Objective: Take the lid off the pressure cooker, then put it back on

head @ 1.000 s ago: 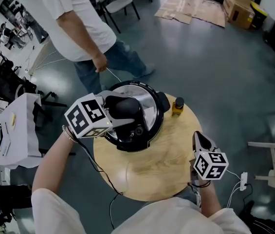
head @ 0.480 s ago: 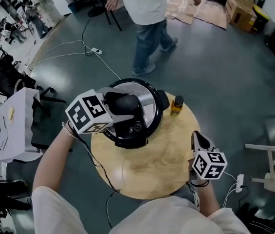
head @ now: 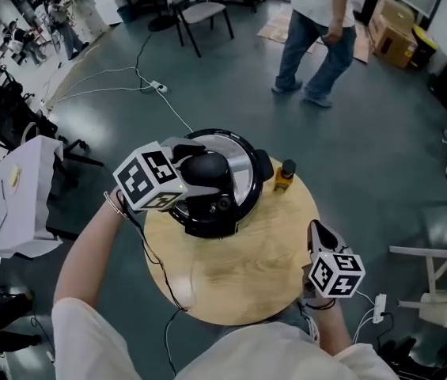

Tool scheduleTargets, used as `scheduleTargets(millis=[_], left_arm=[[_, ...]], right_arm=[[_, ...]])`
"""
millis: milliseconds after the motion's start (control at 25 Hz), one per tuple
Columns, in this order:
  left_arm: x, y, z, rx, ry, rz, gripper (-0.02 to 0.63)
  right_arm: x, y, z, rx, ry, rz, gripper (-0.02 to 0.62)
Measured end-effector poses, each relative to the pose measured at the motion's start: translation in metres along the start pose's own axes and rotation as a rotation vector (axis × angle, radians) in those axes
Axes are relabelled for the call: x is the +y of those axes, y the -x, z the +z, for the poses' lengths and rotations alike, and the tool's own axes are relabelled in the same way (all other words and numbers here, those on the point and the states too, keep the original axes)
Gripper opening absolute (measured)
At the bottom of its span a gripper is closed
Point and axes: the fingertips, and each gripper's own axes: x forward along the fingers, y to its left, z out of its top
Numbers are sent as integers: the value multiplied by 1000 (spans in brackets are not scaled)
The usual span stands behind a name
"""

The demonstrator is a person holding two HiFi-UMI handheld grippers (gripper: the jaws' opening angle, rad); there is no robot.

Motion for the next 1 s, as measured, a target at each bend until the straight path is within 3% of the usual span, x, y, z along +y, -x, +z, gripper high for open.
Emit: scheduleTargets(millis=[240,560,1000], left_arm=[[-2,7,5,-38,9,35,413],[-5,56,25,-226,96,135,420],[-55,128,1,-413,204,367,393]], right_arm=[[6,11,-2,-2,14,7,2],[16,29,5,-29,42,19,2],[50,40,48,-102,139,83,2]])
